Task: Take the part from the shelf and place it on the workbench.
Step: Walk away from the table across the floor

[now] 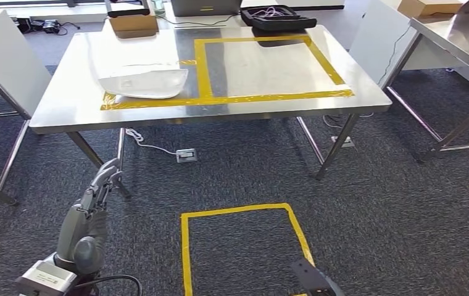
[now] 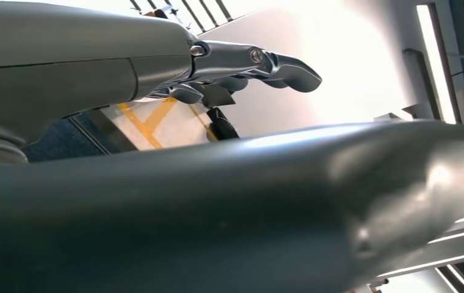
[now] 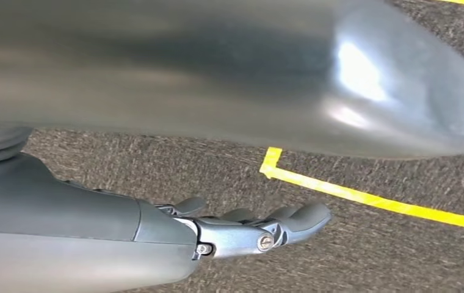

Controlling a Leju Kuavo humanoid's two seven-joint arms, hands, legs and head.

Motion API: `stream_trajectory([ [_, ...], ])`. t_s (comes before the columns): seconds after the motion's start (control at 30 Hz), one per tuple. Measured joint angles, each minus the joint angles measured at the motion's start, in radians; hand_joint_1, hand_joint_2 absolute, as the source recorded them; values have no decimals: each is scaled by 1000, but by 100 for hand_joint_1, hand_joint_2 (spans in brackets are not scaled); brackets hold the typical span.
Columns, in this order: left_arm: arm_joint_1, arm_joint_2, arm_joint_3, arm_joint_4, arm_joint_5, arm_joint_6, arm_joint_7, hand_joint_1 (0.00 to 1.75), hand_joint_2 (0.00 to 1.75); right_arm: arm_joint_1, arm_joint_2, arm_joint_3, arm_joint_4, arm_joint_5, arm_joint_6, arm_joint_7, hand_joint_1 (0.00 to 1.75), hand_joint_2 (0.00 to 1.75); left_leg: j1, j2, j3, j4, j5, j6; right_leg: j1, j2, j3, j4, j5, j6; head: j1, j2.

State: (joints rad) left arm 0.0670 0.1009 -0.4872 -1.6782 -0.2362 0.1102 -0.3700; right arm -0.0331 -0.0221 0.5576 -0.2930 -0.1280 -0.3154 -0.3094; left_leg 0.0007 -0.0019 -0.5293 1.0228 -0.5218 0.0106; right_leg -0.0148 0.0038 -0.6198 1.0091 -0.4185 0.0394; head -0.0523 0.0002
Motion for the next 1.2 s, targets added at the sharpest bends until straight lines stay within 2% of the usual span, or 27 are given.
stream_trajectory([
  [0.67, 2, -4, 2, -11, -39, -3, 3, 0, 0, -4, -3, -1, -1, -21, -23, -20, 0, 0, 0, 0, 0, 0, 1, -1, 0, 0, 0, 1, 0, 0, 0, 0],
  [0.77, 5, -4, 3, -11, -18, -8, 29, 0, 0, -4, -3, -1, -1, -19, -19, -20, 0, 0, 0, 0, -1, 0, 1, -1, 0, 0, 0, 1, 0, 0, 0, 0],
  [0.83, 10, -4, 8, 4, 3, -10, 82, 0, 0, -4, -3, -1, -1, -19, -15, -19, 0, 0, 0, 0, 0, 0, 1, -1, 0, 0, 0, 1, 0, 0, 0, 0],
  [0.93, 13, -4, 21, 106, 6, 17, 145, 0, 0, -3, -3, -1, -1, -19, -4, -17, 0, 0, 0, 0, 0, 0, 1, -1, 0, 0, 0, 1, 0, 0, 0, 0],
  [1.1, 8, -7, 41, 401, 33, 53, 97, 0, 0, -2, -3, -1, -1, -13, 9, -17, 0, 0, 0, 1, -1, 0, 1, -1, 0, 1, -2, 1, 0, 0, 0, 0],
  [1.2, 1, -11, 45, 515, 28, 65, 110, 0, 0, -2, -3, -1, -1, -13, 13, -16, 0, 0, 0, 1, -1, -1, 1, -2, 0, 1, -2, 1, 0, 0, 0, 0],
])
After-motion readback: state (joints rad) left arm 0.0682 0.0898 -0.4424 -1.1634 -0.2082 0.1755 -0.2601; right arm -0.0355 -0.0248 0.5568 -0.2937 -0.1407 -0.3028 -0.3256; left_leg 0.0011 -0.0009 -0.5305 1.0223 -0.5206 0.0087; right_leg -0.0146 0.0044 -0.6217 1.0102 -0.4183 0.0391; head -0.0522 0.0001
